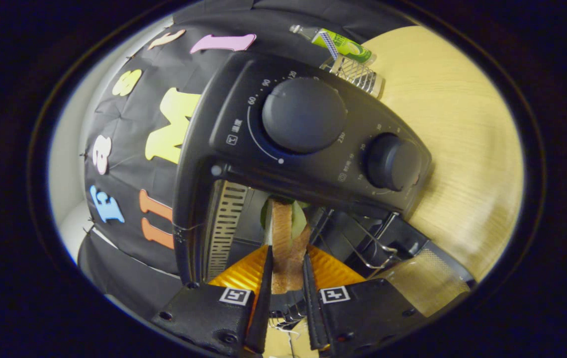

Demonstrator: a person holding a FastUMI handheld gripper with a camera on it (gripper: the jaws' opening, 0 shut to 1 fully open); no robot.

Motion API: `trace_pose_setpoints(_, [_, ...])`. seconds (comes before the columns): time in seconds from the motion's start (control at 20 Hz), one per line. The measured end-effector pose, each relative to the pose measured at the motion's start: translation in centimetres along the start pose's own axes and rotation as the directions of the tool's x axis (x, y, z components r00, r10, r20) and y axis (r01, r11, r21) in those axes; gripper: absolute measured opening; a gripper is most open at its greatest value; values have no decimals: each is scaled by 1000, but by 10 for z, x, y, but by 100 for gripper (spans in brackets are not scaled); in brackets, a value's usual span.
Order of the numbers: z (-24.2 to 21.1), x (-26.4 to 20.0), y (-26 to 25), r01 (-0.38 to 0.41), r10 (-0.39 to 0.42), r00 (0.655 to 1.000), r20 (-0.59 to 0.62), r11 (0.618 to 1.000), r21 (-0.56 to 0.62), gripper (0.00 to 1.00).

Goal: Open the toaster oven, put the food inside, and close the toaster oven door.

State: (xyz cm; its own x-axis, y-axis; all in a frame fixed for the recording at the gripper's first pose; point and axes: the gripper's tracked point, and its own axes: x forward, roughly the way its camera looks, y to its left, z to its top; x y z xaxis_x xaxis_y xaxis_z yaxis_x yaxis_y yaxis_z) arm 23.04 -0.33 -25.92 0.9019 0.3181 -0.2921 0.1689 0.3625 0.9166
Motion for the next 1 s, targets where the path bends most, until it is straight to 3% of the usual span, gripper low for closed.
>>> trace_pose_setpoints(0.15, [-9,3,0,9,-12,1000,-22,995,-103,38])
trace_pose_setpoints(0.4, [-10,7,5,8,-18,999,-51,983,-186,46])
trace_pose_setpoints(0.55, [-19,7,11,27,-43,998,-48,952,-306,62])
trace_pose_setpoints(0.65, [-21,11,7,77,-95,995,-21,903,-422,72])
trace_pose_setpoints(0.75, [-25,11,5,112,-135,991,-4,842,-528,72])
trace_pose_setpoints(1.0, [-48,12,2,143,-185,982,24,663,-735,94])
